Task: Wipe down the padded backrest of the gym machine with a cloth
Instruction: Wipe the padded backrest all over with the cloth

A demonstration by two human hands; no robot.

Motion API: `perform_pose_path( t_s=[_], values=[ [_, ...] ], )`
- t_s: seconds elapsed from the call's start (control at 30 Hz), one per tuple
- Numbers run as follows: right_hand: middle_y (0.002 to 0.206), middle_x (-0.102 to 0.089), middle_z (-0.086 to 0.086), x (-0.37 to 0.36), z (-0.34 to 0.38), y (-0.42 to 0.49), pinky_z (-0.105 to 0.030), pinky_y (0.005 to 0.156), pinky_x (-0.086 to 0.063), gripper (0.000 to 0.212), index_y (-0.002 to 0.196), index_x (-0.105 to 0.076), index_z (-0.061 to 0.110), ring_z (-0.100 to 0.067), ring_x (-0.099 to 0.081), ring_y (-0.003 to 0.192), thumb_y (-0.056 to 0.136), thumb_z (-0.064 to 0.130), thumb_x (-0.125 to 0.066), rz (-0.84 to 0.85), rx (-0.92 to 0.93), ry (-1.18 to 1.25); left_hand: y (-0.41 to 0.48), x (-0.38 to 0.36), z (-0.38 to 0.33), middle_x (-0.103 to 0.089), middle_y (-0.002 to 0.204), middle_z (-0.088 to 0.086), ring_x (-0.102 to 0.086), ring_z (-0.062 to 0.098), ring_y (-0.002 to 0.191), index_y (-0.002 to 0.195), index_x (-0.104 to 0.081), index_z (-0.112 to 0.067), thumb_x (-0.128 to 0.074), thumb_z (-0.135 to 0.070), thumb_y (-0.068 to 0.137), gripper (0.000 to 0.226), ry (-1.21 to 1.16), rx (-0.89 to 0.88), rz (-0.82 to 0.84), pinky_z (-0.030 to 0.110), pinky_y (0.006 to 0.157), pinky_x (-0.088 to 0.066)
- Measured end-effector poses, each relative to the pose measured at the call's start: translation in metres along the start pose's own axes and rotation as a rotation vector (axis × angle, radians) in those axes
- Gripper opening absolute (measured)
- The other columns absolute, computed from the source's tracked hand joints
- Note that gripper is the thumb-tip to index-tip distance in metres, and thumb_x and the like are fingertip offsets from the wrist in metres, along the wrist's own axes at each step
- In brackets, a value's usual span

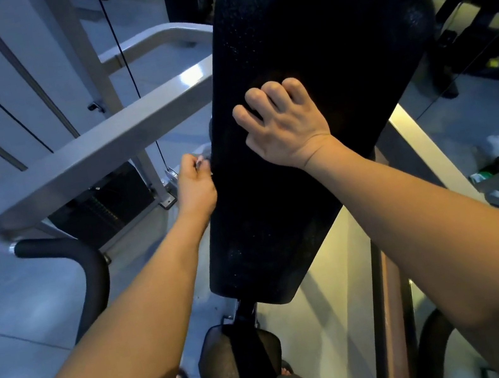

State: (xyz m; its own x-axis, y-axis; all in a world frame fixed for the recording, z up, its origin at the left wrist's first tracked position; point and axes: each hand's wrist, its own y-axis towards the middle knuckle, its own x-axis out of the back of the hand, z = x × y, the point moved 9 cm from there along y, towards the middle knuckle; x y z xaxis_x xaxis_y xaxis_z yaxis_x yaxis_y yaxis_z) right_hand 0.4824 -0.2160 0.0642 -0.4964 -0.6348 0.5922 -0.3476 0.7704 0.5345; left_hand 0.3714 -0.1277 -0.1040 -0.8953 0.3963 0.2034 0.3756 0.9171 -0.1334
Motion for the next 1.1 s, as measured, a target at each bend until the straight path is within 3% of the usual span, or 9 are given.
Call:
perform_pose_path(
  t_s=[0.17, 0.3, 0.4, 0.5, 0.57, 0.67, 0.77, 0.97, 1.1],
  values=[
    [0.114, -0.060, -0.008, -0.001, 0.000, -0.002, -0.043, 0.089, -0.034, 0.033, 0.121, -0.056, 0.017, -0.030, -0.042, 0.104, 0.093, 0.028, -0.043, 0.015, 0.009, -0.015, -0.016, -0.001, 0.010, -0.044, 0.076, -0.001, -0.040, 0.011, 0.067, 0.084, -0.038, -0.019, -0.042, -0.011, 0.107, 0.025, -0.005, -0.066, 0.036, 0.021, 0.060, -0.037],
    [0.114, -0.060, -0.008, -0.003, -0.001, -0.002, -0.043, 0.089, -0.034, 0.034, 0.121, -0.056, 0.017, -0.030, -0.042, 0.105, 0.094, 0.028, -0.040, 0.020, 0.011, -0.015, -0.019, -0.002, 0.060, -0.048, 0.081, -0.001, -0.045, 0.012, 0.074, 0.084, -0.043, -0.023, -0.037, -0.003, 0.106, 0.030, 0.072, 0.147, 0.142, 0.018, 0.060, -0.041],
    [0.112, -0.060, -0.008, -0.003, 0.000, -0.003, -0.043, 0.088, -0.034, 0.033, 0.120, -0.057, 0.017, -0.030, -0.042, 0.104, 0.093, 0.026, -0.041, 0.005, 0.006, -0.001, -0.024, -0.001, 0.074, -0.053, 0.085, 0.002, -0.050, 0.018, 0.081, 0.091, -0.047, -0.013, -0.036, 0.001, 0.104, 0.022, 0.086, 0.236, 0.133, 0.021, 0.070, -0.044],
    [0.111, -0.061, -0.008, -0.002, -0.001, -0.002, -0.043, 0.088, -0.033, 0.033, 0.119, -0.057, 0.017, -0.030, -0.041, 0.104, 0.091, 0.026, -0.044, 0.000, 0.002, -0.002, -0.030, 0.002, 0.044, -0.047, 0.077, -0.001, -0.042, 0.011, 0.068, 0.086, -0.044, -0.016, -0.040, -0.004, 0.105, 0.022, 0.060, 0.178, 0.009, 0.008, 0.052, -0.036],
    [0.112, -0.060, -0.008, -0.002, -0.002, -0.001, -0.043, 0.089, -0.032, 0.033, 0.120, -0.056, 0.017, -0.030, -0.041, 0.104, 0.091, 0.027, -0.046, 0.026, 0.001, -0.002, -0.038, 0.003, 0.025, -0.048, 0.075, -0.003, -0.042, 0.009, 0.065, 0.088, -0.045, -0.016, -0.043, -0.012, 0.107, 0.020, 0.042, 0.114, -0.069, 0.007, 0.046, -0.033],
    [0.115, -0.059, -0.008, 0.000, -0.002, -0.002, -0.043, 0.092, -0.032, 0.033, 0.120, -0.053, 0.016, -0.031, -0.048, 0.106, 0.091, 0.029, -0.047, 0.069, -0.004, 0.024, -0.061, 0.000, 0.012, -0.050, 0.080, -0.007, -0.044, 0.005, 0.069, 0.098, -0.048, -0.013, -0.043, -0.006, 0.105, 0.012, 0.093, 0.045, -0.100, 0.005, 0.052, -0.037],
    [0.116, -0.058, -0.010, 0.005, -0.004, -0.003, -0.044, 0.095, -0.030, 0.031, 0.117, -0.052, 0.014, -0.034, -0.055, 0.108, 0.091, 0.028, -0.048, 0.137, -0.031, 0.105, -0.081, -0.007, 0.004, -0.050, 0.079, -0.005, -0.045, 0.008, 0.067, 0.103, -0.050, -0.013, -0.038, 0.000, 0.102, 0.018, 0.149, -0.001, -0.106, 0.011, 0.053, -0.038],
    [0.107, -0.056, -0.011, 0.029, 0.017, -0.056, -0.048, 0.093, -0.035, 0.024, 0.106, -0.055, 0.011, -0.036, -0.053, 0.106, 0.087, 0.026, -0.051, 0.221, -0.078, 0.363, -0.100, -0.007, -0.023, -0.064, 0.090, -0.009, -0.061, 0.010, 0.079, 0.108, -0.059, -0.017, -0.051, -0.025, 0.104, 0.012, 0.110, -0.022, -0.277, 0.035, 0.075, -0.054],
    [0.095, -0.055, -0.009, 0.034, 0.008, -0.116, -0.046, 0.084, -0.035, 0.018, 0.095, -0.057, 0.011, -0.034, -0.052, 0.093, 0.084, 0.022, -0.050, 0.281, -0.286, 0.451, -0.099, -0.021, -0.059, -0.063, 0.113, -0.007, -0.057, 0.000, 0.086, 0.137, -0.053, -0.023, -0.048, -0.022, 0.106, 0.032, 0.211, -0.169, -0.301, 0.014, 0.074, -0.043]
  ],
)
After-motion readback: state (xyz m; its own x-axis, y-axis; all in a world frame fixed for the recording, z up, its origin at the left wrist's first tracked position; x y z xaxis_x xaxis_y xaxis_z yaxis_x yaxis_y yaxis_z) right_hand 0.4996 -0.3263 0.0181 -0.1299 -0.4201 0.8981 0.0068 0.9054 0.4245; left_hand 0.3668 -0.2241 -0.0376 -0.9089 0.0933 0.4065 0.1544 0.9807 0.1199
